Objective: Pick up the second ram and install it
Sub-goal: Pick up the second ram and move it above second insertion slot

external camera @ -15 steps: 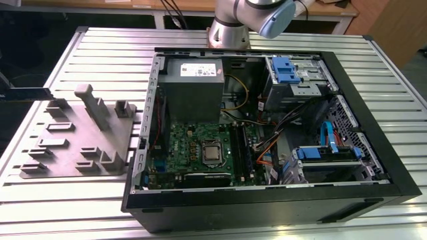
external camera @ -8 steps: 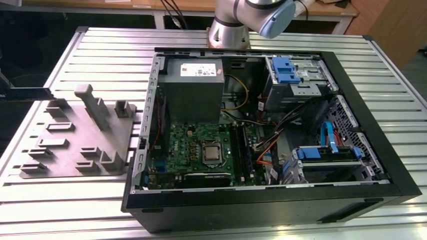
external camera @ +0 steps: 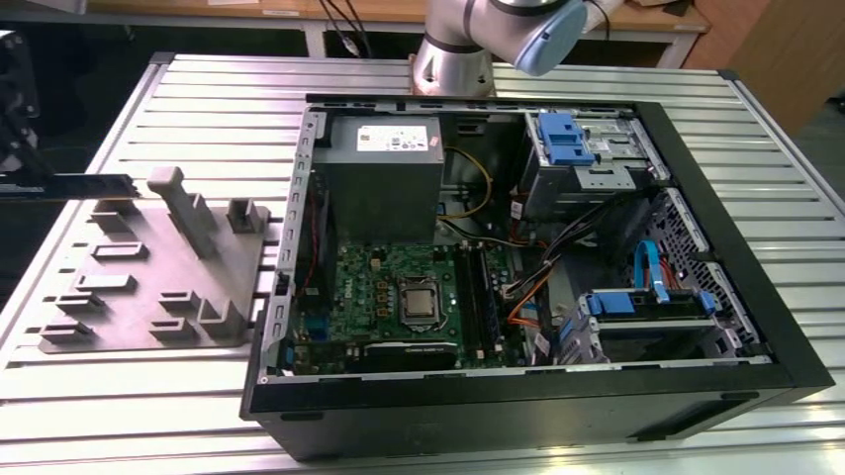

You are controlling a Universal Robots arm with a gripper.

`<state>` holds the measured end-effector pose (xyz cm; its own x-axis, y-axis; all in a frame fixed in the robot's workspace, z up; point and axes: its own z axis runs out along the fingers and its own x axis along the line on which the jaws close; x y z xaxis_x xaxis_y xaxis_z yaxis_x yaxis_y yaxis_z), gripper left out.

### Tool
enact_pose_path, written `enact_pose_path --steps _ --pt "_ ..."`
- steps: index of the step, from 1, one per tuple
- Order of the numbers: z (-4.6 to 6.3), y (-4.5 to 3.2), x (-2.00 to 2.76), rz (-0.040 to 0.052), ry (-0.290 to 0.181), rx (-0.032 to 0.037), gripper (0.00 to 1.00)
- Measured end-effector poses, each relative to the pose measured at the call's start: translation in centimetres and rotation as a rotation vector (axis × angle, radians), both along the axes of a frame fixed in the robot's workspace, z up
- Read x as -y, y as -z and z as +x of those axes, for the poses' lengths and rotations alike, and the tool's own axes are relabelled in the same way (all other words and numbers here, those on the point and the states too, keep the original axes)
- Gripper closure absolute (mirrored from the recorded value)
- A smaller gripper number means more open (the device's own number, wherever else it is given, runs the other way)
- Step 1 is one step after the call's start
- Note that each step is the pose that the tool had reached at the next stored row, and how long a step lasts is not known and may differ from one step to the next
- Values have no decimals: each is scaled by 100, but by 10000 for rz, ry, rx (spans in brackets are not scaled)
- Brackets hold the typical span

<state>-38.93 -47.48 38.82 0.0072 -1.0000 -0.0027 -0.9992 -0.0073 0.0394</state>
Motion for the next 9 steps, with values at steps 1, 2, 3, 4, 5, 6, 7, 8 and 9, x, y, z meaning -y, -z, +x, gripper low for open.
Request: enact_pose_path --steps 1,2,3,4,5,6,7,8,9 --pt "45 1 0 1 0 0 89" --pt "90 1 0 1 0 -1 89" --pt "135 0 0 0 0 -4 89" --pt "179 0 0 -1 1 -7 89" --pt "227 1 0 1 0 -6 89" --pt "272 1 0 1 0 -7 89" --pt "317 1 0 0 0 -10 89" --pt "364 1 0 0 0 -12 89" --pt "408 1 0 1 1 -12 89"
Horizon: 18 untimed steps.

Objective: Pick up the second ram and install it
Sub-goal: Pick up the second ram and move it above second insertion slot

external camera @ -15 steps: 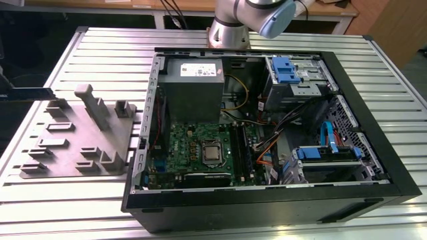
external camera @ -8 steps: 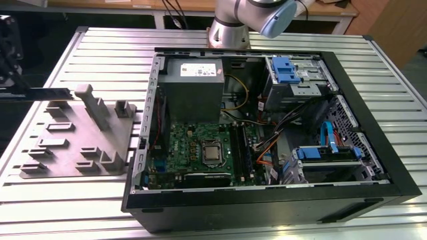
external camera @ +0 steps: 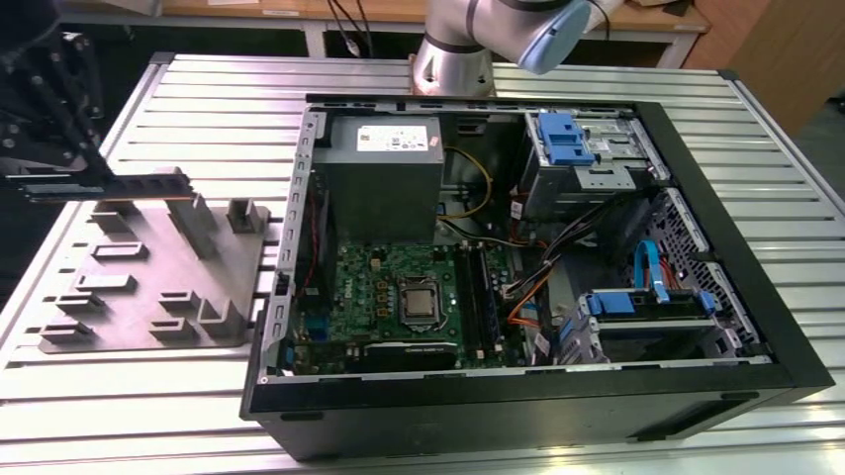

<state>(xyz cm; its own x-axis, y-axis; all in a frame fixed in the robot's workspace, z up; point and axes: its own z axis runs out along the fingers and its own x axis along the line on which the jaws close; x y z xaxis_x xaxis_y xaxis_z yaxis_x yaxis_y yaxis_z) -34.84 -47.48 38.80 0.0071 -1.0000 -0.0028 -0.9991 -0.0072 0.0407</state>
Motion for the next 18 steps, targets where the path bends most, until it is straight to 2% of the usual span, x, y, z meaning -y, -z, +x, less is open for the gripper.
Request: enact_pose_path --steps 4,5,18 --pt "183 0 0 -1 -1 -4 89" --pt "290 0 0 -1 0 -7 89" --pt "883 1 0 0 -1 -12 89"
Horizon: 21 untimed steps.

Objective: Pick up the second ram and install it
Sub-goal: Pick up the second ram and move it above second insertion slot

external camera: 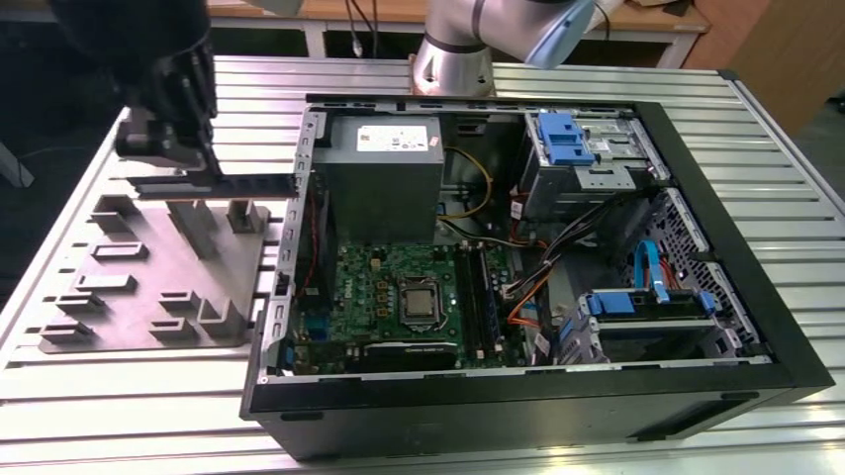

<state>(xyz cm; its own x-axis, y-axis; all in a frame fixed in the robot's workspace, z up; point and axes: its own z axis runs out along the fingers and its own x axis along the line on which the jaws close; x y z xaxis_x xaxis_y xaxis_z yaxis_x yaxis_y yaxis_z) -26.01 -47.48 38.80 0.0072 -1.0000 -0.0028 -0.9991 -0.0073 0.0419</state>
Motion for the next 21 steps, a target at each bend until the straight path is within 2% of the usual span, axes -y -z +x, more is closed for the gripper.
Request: enact_pose_path --steps 21 --pt "953 1 0 0 0 -10 89"
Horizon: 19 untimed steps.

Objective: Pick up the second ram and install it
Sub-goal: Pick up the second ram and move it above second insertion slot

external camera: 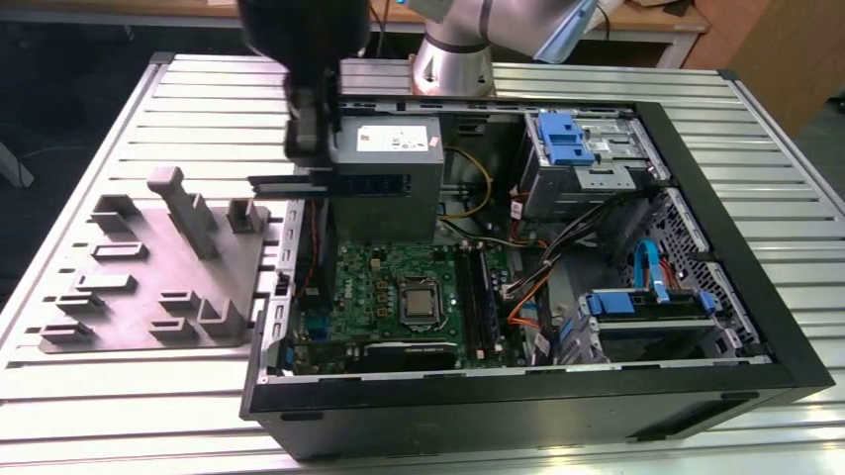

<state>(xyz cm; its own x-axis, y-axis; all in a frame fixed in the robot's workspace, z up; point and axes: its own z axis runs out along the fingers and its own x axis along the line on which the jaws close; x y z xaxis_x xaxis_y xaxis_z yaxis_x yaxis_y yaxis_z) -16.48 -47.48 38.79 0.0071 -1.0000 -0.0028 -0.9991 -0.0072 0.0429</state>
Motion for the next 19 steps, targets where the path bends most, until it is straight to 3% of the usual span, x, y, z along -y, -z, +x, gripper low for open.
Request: enact_pose_path --steps 16,19 --pt "725 1 0 -1 0 -7 89" --pt "750 1 1 -1 -1 -8 89"
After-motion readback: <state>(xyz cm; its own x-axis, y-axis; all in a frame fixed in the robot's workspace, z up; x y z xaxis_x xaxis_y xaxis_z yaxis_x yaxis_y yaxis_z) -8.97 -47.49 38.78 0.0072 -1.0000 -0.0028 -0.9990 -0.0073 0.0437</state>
